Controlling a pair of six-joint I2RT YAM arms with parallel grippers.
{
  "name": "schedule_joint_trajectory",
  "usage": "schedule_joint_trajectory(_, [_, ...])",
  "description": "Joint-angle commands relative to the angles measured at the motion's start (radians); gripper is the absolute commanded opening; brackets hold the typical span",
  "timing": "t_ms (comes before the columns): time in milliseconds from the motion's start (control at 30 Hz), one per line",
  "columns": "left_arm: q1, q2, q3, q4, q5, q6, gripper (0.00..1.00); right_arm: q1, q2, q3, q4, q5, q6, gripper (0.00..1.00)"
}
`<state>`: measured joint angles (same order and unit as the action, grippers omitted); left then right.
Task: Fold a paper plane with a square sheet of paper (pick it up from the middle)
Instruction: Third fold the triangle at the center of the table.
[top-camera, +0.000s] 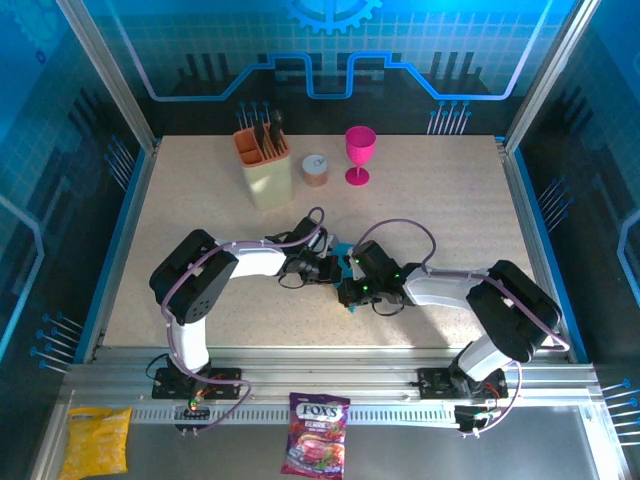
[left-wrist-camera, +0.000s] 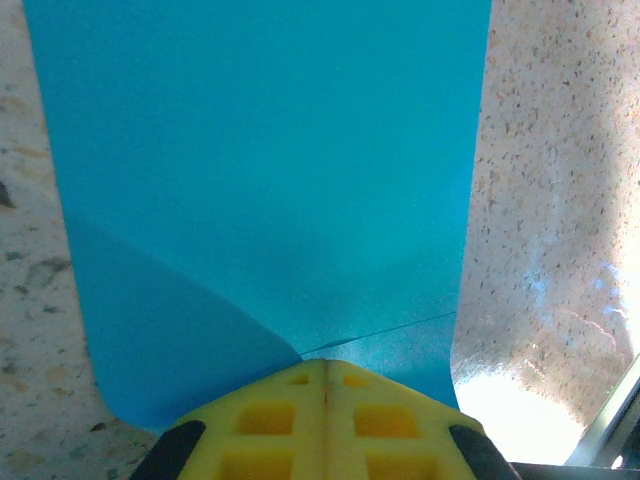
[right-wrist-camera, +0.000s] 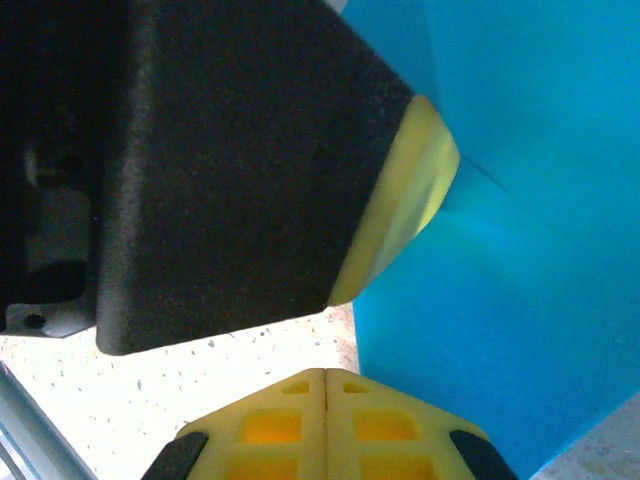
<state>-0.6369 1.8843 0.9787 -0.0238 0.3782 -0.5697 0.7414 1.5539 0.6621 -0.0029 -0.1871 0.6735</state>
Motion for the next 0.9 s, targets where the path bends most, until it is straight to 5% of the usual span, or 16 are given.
schedule_joint_trajectory(0, [0.009,0.029,-0.013,-0.047,-0.044,0.013,0.00,0.003,0.012,-0.015,0.029,0.010,0.014,0.00])
schedule_joint_trajectory(867, [0.009,0.044,-0.010,-0.100,-0.118,-0.031,0.00,-0.062,-0.079,-0.287,0.142,-0.027,0.067,0.00])
